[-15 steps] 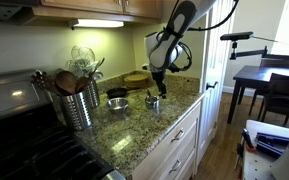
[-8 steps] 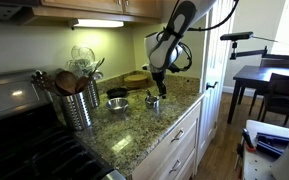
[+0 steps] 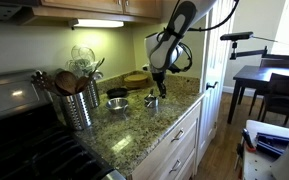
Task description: Unstack the pots on the table
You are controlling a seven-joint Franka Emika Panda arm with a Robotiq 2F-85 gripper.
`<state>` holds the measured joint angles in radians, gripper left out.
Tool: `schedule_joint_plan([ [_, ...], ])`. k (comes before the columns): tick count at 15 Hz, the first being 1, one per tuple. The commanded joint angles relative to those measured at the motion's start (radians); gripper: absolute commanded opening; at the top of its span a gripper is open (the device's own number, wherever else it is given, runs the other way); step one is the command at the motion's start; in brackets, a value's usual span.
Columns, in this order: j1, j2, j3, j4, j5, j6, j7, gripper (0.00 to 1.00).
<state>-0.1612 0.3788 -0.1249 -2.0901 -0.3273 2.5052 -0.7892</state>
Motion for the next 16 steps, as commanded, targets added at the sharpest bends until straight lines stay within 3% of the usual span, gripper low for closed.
schedule_joint_plan([
  [1,-0.005,-0.044,0.000,-0.048,-0.026,0.034,0.029,0.12],
  [16,-0.006,-0.124,-0.010,-0.071,-0.025,0.083,0.084,0.12],
])
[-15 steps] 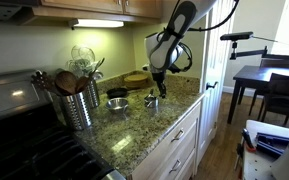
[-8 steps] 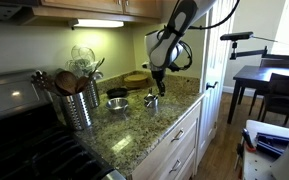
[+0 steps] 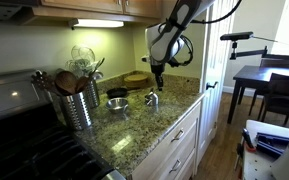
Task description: Unstack the pots on the table
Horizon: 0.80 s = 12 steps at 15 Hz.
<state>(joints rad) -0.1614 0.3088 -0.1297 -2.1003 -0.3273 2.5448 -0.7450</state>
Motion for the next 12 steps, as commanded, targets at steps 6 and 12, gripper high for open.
schedule_joint_plan([
  [6,0.015,-0.037,-0.004,-0.094,-0.021,0.098,0.210,0.04],
  [12,0.020,-0.037,0.000,-0.125,-0.033,0.148,0.319,0.08],
])
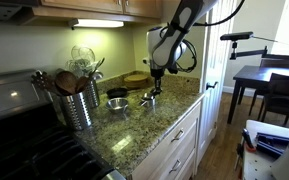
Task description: Unstack the pots on the table
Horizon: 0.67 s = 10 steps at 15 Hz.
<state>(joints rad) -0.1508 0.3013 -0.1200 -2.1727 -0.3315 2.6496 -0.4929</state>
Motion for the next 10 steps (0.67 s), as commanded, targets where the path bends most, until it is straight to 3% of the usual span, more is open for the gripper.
schedule_joint_plan([
  [1,0.011,-0.032,-0.012,-0.056,-0.032,0.046,0.079,0.08],
  [10,0.037,-0.089,-0.042,-0.071,-0.119,0.080,0.221,0.08],
])
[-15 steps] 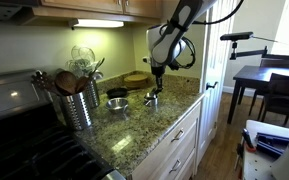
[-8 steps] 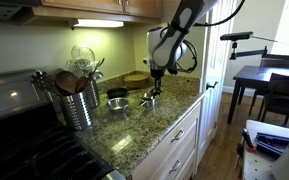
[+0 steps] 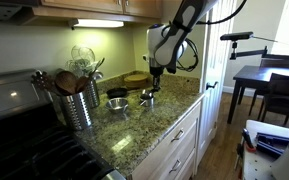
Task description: Unstack the pots on the table
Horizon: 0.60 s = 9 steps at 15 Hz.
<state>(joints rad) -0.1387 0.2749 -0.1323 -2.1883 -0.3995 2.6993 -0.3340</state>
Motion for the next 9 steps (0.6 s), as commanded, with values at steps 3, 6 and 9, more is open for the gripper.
schedule_joint_plan([
  [3,0.031,-0.075,-0.034,-0.060,-0.076,0.028,0.088,0.08],
  [6,0.031,-0.084,-0.036,-0.066,-0.098,0.026,0.106,0.08],
  [9,0.034,-0.097,-0.041,-0.073,-0.125,0.027,0.133,0.08],
])
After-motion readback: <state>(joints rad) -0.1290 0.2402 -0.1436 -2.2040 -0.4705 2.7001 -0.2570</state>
